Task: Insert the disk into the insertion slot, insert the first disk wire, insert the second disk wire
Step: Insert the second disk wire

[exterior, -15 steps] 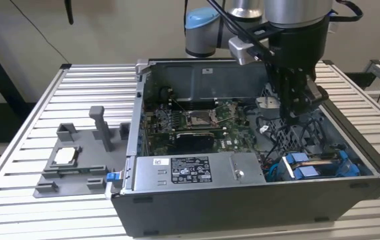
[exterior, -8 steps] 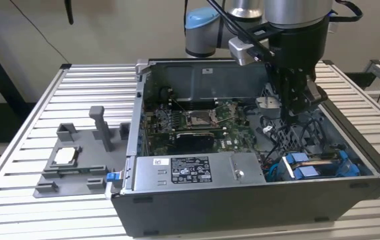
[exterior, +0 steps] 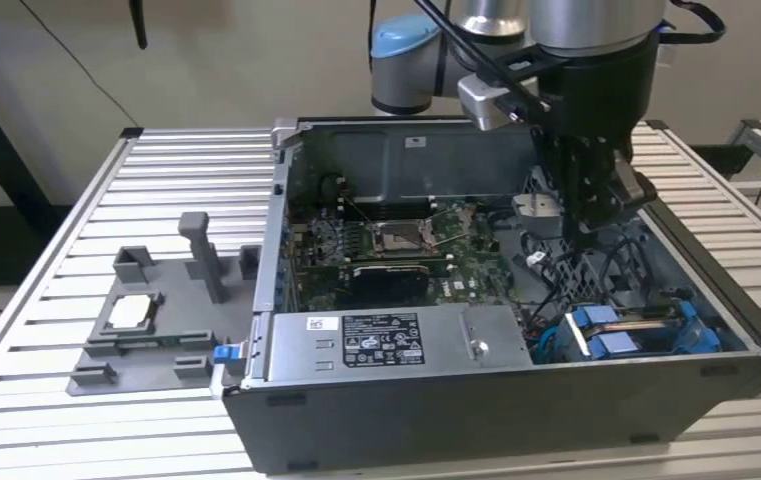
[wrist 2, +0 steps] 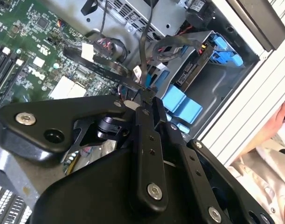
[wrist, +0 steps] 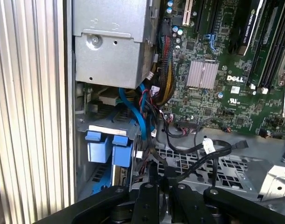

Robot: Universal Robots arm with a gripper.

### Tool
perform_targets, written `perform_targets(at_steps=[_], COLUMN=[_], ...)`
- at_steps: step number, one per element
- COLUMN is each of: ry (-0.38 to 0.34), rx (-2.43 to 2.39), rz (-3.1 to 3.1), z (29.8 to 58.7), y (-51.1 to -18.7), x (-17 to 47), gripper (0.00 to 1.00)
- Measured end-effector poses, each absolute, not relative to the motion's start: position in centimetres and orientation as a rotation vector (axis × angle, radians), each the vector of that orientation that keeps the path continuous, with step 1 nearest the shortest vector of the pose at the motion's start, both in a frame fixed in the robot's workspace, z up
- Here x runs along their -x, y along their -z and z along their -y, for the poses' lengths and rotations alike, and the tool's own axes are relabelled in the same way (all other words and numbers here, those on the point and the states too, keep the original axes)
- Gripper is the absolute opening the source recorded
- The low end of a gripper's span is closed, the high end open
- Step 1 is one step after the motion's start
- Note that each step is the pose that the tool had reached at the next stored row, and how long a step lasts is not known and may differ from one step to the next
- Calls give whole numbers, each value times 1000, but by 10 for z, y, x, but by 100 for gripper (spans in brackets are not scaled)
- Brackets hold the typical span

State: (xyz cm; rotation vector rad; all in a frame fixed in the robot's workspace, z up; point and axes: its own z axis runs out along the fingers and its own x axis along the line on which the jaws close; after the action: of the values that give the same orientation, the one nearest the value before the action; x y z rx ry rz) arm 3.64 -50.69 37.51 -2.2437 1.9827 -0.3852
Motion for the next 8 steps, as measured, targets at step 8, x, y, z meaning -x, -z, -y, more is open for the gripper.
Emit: perform_targets(at_steps=[8], ry=[417], rx=[2261], rz=[-1990], z=[504], y=[-375], x=[-36], gripper=[26])
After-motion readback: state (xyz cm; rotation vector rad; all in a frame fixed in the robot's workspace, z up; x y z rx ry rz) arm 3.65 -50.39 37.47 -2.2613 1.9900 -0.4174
